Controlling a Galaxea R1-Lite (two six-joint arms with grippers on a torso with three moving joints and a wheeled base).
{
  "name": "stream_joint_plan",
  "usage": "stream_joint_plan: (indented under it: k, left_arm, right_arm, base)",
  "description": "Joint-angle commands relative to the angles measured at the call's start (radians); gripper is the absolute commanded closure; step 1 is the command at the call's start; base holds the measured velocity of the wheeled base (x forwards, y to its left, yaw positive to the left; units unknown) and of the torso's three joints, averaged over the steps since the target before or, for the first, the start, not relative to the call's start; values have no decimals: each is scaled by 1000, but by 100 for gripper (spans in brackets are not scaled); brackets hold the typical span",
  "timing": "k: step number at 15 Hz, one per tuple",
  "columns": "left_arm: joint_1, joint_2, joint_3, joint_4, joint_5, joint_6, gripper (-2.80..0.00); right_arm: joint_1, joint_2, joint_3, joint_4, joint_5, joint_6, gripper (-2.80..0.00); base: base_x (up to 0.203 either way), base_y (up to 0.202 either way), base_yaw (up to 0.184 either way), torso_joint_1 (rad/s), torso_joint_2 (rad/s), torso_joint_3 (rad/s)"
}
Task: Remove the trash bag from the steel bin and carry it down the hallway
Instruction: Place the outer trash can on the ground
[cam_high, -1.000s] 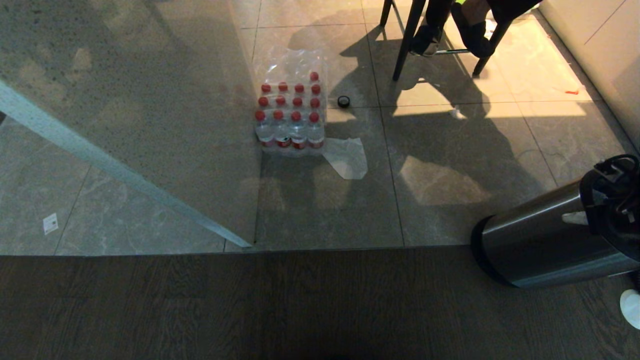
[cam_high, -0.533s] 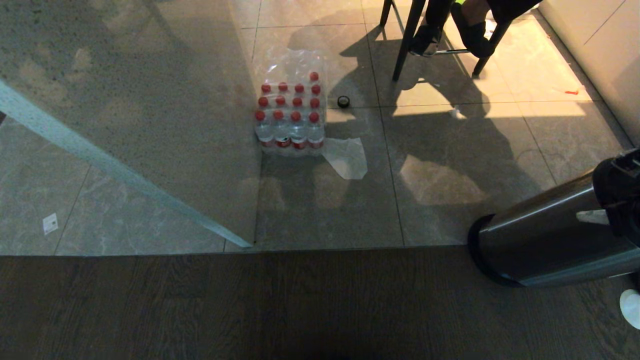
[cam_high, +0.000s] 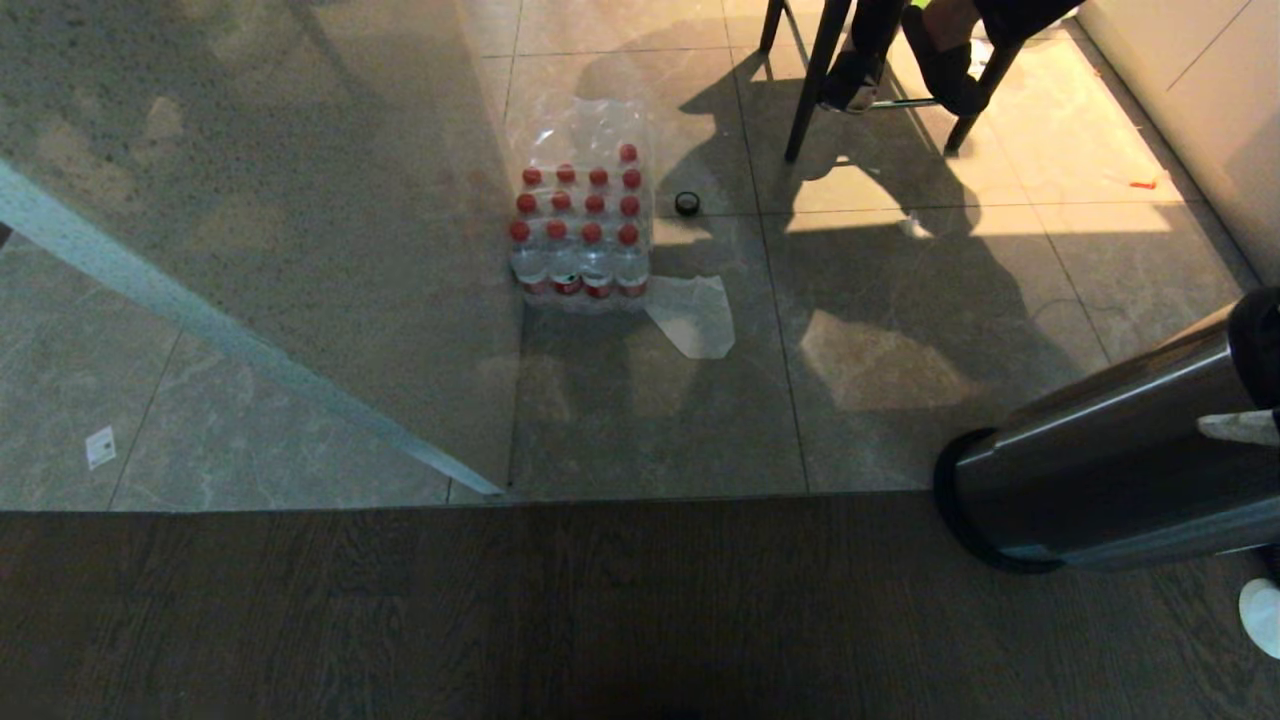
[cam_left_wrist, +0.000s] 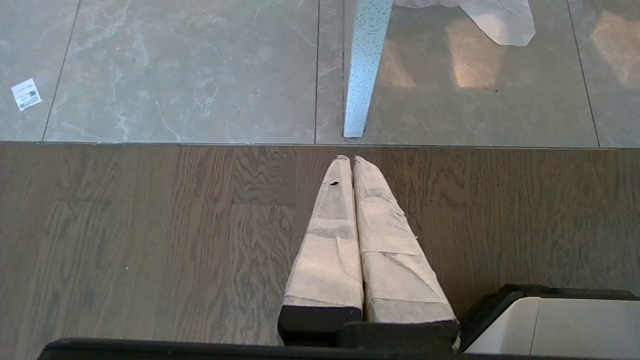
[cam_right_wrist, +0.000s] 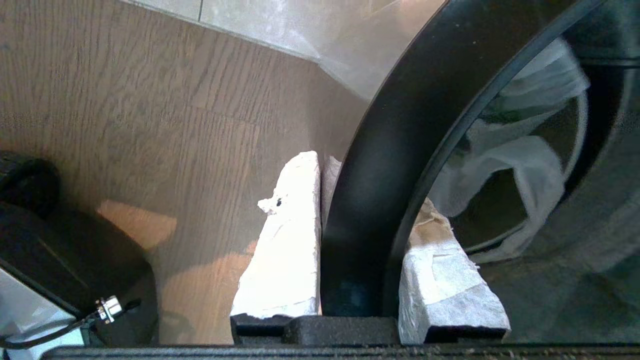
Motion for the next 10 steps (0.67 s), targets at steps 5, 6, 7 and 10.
stream_joint_plan:
  k: [5, 6, 7, 10]
  left_arm:
    - [0, 0, 0, 0, 0, 0, 0]
    - [0, 0, 0, 0, 0, 0, 0]
    - [0, 0, 0, -1, 0, 0, 0]
    - [0, 0, 0, 0, 0, 0, 0]
  right_arm:
    - [0, -124, -1, 64, 1, -46, 0]
    - [-1, -141, -7, 95, 0, -62, 0]
    - [-3, -156, -23, 128, 1, -66, 0]
    - [-3, -219, -60, 240, 7, -72, 0]
  base:
    - [0, 0, 0, 0, 0, 0]
    - [0, 0, 0, 0, 0, 0]
    - [0, 0, 0, 0, 0, 0]
    - [0, 0, 0, 0, 0, 0]
